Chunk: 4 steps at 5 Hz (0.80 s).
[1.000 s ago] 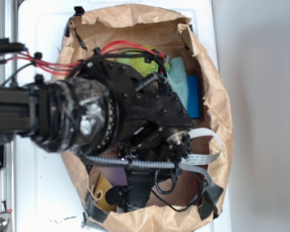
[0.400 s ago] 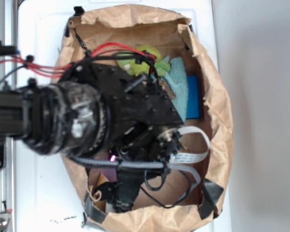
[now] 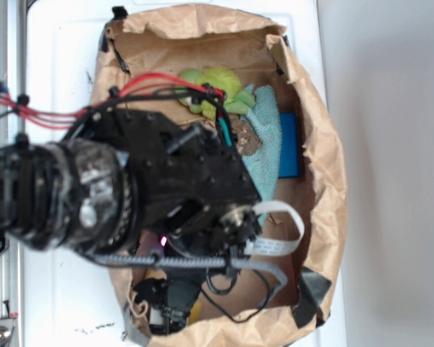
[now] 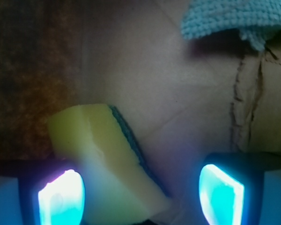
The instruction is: Grab the green sponge.
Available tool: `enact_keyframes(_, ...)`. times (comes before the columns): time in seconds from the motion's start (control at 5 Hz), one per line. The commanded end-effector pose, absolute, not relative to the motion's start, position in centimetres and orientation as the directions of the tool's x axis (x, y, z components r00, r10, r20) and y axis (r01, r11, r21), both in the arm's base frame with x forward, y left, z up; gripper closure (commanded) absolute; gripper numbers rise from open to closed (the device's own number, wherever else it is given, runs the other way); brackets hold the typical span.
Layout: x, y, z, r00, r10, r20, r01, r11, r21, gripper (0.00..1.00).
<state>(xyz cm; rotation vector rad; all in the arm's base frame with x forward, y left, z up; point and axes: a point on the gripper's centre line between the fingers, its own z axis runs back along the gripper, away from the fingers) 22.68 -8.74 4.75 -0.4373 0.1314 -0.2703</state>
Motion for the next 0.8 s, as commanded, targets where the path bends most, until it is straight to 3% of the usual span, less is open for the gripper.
enact_keyframes(0.0,21.48,-10.62,4.16,0.945,-0.325,-0.046,0.281,0.874,-0.397,0.0)
enact_keyframes(0.2,20.8,-10.93,4.04,0.947,-0.32,-0.036,0.281,0.874,-0.395,0.0)
enact_keyframes(0.4,20.95,-10.98,3.9,0.95,-0.312,-0.01,0.286,0.882,-0.375,0.16)
enact_keyframes(0.6,21.46,-10.67,3.92,0.956,-0.293,-0.003,0.27,0.886,-0.378,1.0)
